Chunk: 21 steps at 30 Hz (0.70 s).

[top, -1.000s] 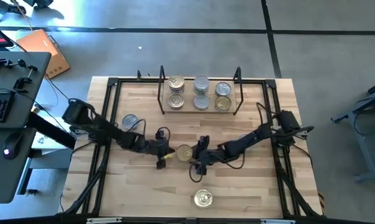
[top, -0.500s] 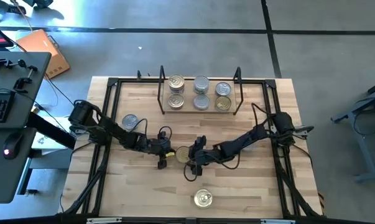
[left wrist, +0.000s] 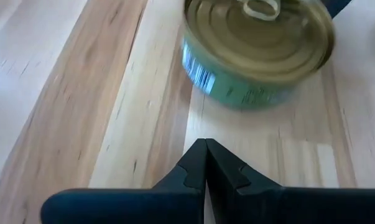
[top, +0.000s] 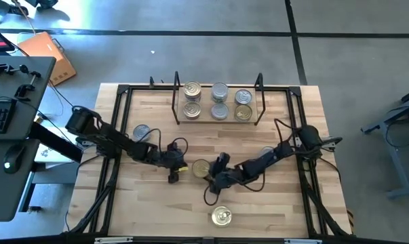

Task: Stack canned seafood by type on shelf
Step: Stack the green tuna can on top of the green tuna can on the shelf

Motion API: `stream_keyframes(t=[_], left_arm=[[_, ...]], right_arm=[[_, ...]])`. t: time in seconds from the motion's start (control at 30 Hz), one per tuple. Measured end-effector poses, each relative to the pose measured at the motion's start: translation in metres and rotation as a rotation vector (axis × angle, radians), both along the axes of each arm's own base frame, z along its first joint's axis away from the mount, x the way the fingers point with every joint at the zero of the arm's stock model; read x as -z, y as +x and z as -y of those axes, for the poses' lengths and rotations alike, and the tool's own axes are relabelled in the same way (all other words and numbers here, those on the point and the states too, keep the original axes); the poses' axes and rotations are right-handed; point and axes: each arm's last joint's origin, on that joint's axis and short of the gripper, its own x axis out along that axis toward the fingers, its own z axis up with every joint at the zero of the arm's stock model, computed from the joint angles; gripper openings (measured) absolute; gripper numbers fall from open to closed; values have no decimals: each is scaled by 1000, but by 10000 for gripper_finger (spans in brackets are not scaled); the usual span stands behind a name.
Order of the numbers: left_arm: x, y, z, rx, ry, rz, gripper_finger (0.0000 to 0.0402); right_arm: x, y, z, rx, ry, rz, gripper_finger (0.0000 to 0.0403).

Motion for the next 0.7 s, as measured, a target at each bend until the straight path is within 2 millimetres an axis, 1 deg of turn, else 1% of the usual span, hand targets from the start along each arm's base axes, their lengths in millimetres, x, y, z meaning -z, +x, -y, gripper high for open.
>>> stream_keyframes(t=[0.1, 0.2, 0.33, 0.47, 0.6, 0.7], left_arm=[[-2, -3, 3, 9, 2, -2, 0], [-4, -2, 7, 27, -9, 26, 0], [-6, 0, 10, 40, -12, 61, 0], [-8, 1, 10, 40, -16, 79, 0], [-8, 2, 10, 38, -19, 89, 0], [-9, 2, 10, 39, -22, 100, 0]], right_arm=[[-1, -4, -5, 17, -11, -6, 320], [-4, -6, -5, 1, 9, -21, 320], [-4, -2, 2, -26, 65, -41, 330], [-6, 3, 14, -106, 147, -69, 347], [-7, 7, 18, -142, 106, -47, 353], [-8, 9, 18, -154, 30, -12, 353]])
